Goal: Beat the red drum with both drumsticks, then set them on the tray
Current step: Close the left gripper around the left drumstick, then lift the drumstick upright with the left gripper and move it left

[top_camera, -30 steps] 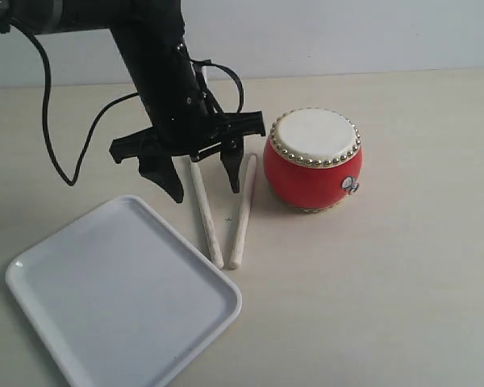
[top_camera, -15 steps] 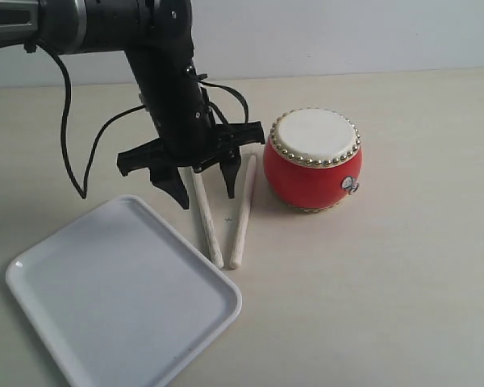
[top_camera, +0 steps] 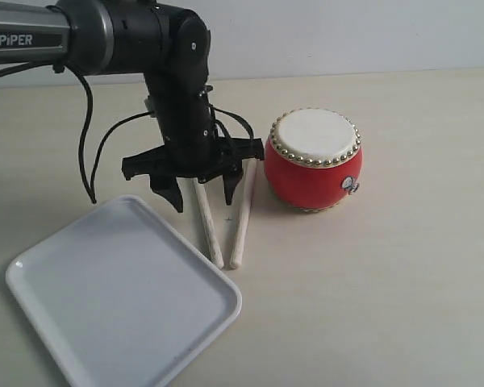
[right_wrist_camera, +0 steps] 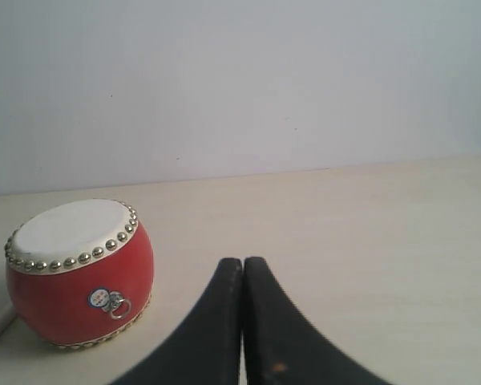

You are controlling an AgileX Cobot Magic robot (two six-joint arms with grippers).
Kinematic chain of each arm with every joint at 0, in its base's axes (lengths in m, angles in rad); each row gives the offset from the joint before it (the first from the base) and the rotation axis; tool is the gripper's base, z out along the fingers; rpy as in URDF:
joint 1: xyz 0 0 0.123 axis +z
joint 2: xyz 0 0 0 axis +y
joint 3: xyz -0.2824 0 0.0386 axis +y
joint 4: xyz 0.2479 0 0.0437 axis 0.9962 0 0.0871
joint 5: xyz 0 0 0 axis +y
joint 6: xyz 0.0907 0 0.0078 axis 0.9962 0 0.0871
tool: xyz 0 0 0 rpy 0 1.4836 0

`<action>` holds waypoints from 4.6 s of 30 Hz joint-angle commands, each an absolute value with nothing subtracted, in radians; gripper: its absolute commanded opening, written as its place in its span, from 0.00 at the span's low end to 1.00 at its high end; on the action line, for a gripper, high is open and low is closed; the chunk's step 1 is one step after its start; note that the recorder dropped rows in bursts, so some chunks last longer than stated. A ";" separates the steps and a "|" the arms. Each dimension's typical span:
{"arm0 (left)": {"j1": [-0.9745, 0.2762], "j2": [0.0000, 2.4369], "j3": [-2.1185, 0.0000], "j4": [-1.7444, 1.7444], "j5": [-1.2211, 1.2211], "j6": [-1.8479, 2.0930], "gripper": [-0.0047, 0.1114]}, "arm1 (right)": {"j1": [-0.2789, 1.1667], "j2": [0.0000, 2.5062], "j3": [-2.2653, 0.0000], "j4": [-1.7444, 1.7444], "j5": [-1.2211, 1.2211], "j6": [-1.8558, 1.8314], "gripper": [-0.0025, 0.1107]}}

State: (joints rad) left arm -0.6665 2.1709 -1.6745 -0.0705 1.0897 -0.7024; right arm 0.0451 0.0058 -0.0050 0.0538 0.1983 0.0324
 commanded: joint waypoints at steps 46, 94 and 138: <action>-0.702 2.227 -1.558 -0.008 0.882 -0.924 0.28 | 0.047 0.000 0.000 0.049 0.185 0.030 0.02; -0.640 0.566 -0.590 -0.033 0.443 -0.283 0.04 | 0.076 0.000 0.000 0.049 0.185 0.030 0.02; -0.638 0.757 -0.550 0.058 0.672 -0.239 0.04 | 0.076 0.000 -0.022 0.636 0.023 0.556 0.02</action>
